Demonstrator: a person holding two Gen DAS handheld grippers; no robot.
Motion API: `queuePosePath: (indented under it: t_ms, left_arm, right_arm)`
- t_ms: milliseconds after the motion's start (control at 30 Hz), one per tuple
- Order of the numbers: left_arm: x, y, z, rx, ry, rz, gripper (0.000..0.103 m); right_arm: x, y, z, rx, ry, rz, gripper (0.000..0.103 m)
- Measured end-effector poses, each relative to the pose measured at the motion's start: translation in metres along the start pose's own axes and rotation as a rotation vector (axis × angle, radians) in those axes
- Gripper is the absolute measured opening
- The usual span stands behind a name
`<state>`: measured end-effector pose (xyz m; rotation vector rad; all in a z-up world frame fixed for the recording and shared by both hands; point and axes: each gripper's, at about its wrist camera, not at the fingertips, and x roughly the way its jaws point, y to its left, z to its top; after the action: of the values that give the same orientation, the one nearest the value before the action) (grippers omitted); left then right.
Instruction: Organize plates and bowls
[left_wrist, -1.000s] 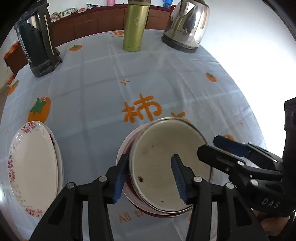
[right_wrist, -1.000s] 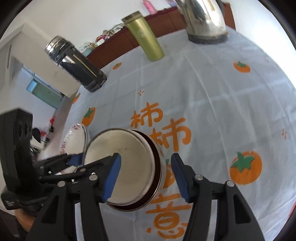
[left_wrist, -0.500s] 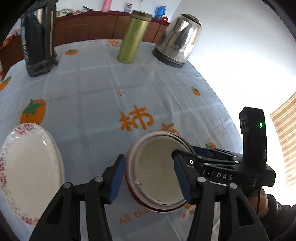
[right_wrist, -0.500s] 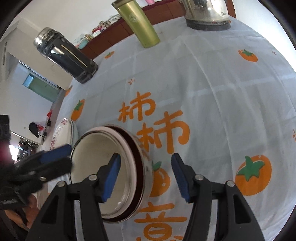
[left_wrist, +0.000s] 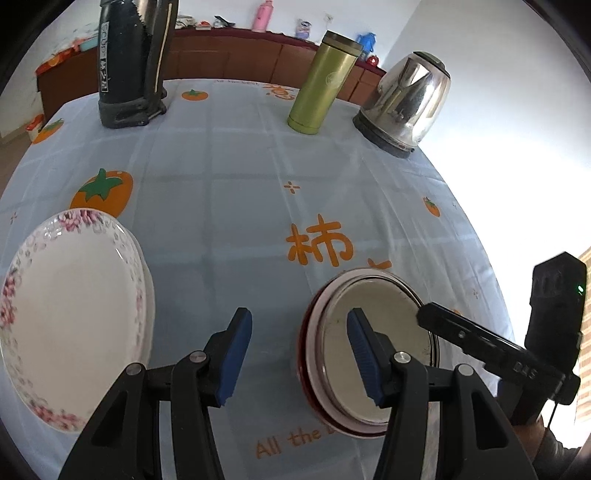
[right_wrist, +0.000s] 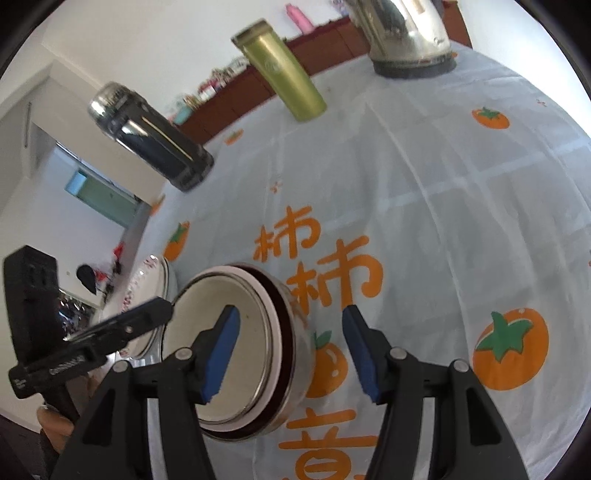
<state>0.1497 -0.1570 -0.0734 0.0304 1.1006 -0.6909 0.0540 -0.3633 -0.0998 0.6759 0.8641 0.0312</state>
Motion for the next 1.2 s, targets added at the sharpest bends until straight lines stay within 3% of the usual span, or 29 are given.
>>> queuePosePath:
  t_ms: [100,233,567,900,1000,1200]
  left_arm:
    - [0.004,-0.004,-0.007,-0.001,-0.013,0.038,0.056]
    - [0.008,-0.002,-0.012,-0.019,-0.029,0.087,0.056]
    - [0.014,-0.013,-0.024,0.018,-0.094,0.225,0.056]
    - [0.001,-0.021,-0.037,0.023,-0.219,0.254,0.056]
    - [-0.016,-0.032,-0.045,0.052,-0.259,0.252,0.056]
    - [-0.044,-0.038,-0.071,0.064,-0.310,0.263,0.056]
  right_arm:
    - [-0.008,-0.002,-0.008,-0.021,-0.056,0.012,0.061]
    - [-0.014,-0.001,-0.014,-0.051,-0.117,0.003,0.071]
    - [-0.013,0.004,-0.027,-0.078,-0.226,-0.003,0.071]
    - [-0.043,0.005,-0.059,-0.086,-0.510,-0.073,0.071]
    - [-0.054,0.007,-0.063,-0.084,-0.553,-0.076,0.071]
    - [-0.068,0.029,-0.078,-0.169,-0.666,-0.176,0.071]
